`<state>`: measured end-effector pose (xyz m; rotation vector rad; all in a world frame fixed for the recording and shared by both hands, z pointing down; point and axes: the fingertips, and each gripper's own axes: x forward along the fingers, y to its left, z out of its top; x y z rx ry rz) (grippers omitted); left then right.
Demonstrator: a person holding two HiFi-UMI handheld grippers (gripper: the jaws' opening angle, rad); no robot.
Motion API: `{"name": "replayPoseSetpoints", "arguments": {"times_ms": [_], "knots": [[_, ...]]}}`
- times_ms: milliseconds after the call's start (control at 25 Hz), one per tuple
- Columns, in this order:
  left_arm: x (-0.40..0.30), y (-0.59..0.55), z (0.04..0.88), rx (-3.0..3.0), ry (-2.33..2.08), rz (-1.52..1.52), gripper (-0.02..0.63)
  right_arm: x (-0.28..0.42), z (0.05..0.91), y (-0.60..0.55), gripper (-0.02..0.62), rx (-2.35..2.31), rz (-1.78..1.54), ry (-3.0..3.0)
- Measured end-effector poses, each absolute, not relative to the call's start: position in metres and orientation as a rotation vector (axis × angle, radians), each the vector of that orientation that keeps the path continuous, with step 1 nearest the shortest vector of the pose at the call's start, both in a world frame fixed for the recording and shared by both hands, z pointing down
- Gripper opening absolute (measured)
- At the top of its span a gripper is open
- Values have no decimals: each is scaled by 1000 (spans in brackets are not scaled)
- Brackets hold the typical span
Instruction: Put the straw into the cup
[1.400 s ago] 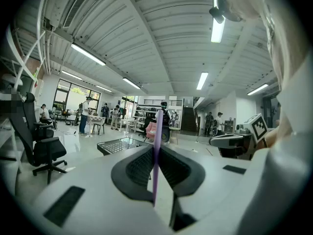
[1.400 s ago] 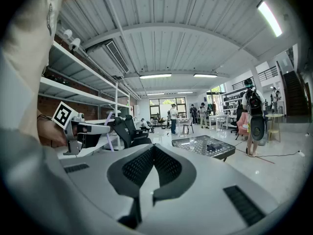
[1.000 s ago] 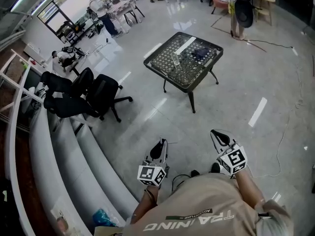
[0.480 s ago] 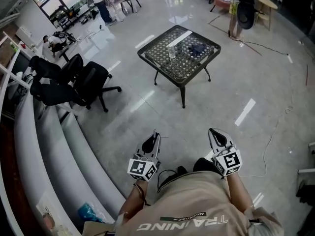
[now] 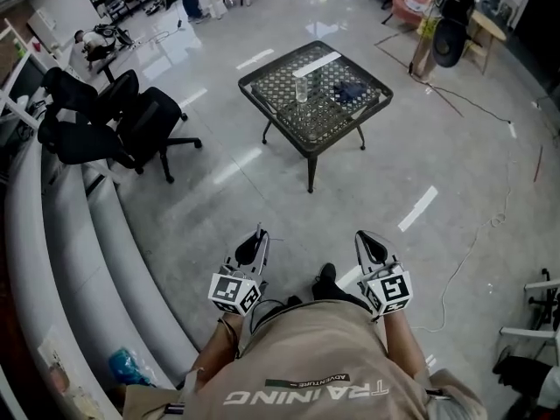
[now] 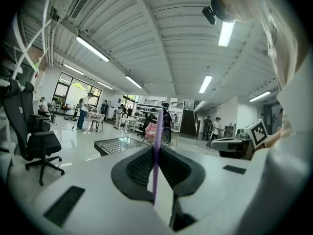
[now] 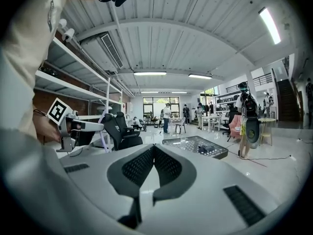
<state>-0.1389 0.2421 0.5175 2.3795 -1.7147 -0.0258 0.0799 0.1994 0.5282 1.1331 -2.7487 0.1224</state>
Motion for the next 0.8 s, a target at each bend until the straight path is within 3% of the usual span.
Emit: {"name": "replayPoseSetpoints", "arguments": {"times_ms": [400, 800], "knots": [[-126, 153, 480, 2428, -1822, 4, 43, 83, 527, 107, 17, 1045, 109, -2821], [-156, 95, 477, 2336, -1916, 25, 43, 80, 549, 61, 17, 967, 169, -2786]]}}
